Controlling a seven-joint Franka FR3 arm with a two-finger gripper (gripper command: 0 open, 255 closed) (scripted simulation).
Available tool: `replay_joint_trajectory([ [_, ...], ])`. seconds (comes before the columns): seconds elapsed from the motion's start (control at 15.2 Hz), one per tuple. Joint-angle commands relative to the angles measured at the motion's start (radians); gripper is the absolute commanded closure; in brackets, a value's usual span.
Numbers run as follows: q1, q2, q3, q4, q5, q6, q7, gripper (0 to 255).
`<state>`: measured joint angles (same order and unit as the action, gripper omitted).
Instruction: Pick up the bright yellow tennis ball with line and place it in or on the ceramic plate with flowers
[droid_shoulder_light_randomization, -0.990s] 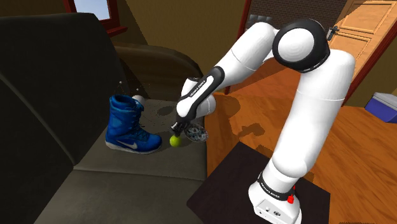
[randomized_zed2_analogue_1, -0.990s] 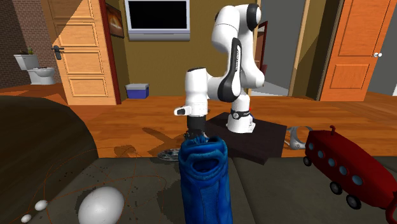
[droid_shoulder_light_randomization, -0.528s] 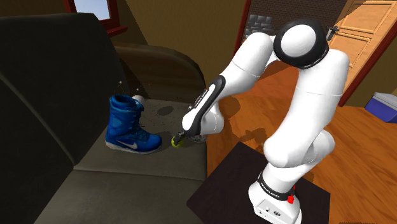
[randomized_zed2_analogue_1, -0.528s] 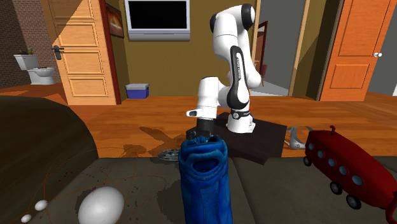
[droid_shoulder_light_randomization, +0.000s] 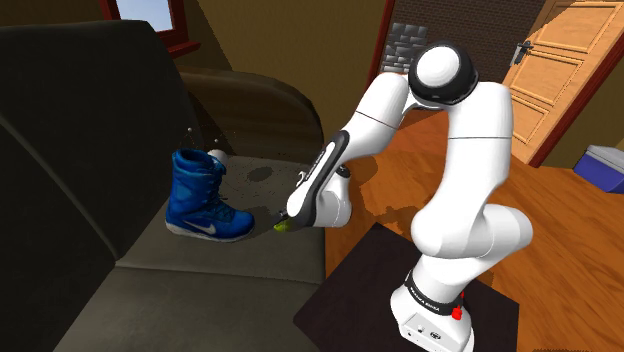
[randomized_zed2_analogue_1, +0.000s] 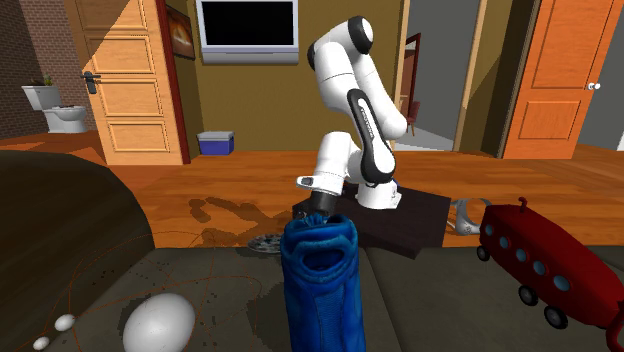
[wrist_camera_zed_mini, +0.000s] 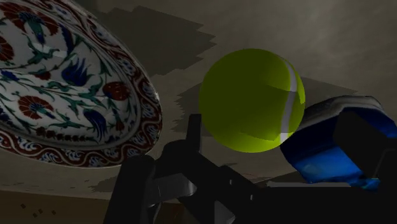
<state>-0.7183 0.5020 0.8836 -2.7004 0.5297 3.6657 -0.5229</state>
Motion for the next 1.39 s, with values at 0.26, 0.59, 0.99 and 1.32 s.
replay_joint_trajectory([
  [0.26,0.013,0.018,-0.01,0.009,0.0,0.002,-0.008,0],
  [0.59,0.013,0.018,-0.01,0.009,0.0,0.002,-0.008,255],
  [0.99,0.013,0.019,-0.011,0.009,0.0,0.003,-0.008,255],
  [1.32,-0.033,-0.074,0.047,-0.013,0.014,-0.066,0.021,255],
])
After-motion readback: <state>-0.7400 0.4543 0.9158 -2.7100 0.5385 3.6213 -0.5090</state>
